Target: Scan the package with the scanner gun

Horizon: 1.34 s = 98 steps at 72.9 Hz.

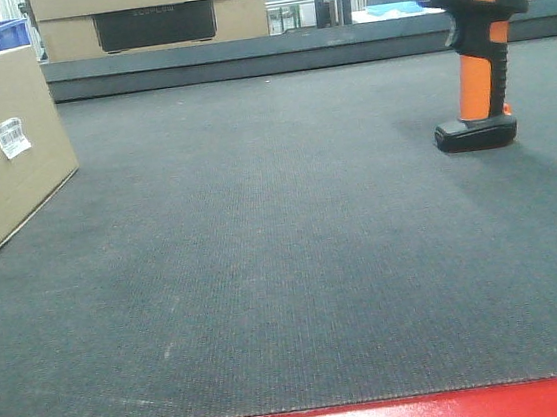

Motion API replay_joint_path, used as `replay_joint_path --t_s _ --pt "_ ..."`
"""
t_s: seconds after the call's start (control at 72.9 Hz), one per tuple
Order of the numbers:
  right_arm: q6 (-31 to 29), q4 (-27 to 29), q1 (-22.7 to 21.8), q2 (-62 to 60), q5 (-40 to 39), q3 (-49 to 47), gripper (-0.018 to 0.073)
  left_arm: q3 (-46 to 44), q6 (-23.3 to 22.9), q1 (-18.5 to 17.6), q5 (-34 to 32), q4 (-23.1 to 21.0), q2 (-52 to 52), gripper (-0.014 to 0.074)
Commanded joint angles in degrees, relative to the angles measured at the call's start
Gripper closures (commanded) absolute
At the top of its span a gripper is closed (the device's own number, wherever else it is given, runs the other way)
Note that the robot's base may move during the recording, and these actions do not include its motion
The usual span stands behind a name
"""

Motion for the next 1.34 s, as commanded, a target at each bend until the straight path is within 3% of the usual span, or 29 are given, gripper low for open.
replay_joint_path --t_s 0.0,0.288,0.631,1.331 --pt "-0.01 0.16 -0.31 -0.15 -0.63 0.0 0.0727 3.16 0.11 1.23 -2.3 1.14 -1.74 0.0708" --pt "-0.01 0.16 -0.31 -0.15 -0.63 0.0 0.0727 11.88 0.11 6.14 -2.32 -0.09 -8.79 0.0708" --pt "-0.01 0.16 -0.31 -0.15 -0.63 0.0 0.0727 11.88 0.11 3.67 -0.01 0.22 -8.79 0.0708" --pt "-0.01 0.16 -0.31 -0.15 -0.63 0.0 0.0727 11.88 0.11 3.67 -0.01 0.22 -8.79 0.0708"
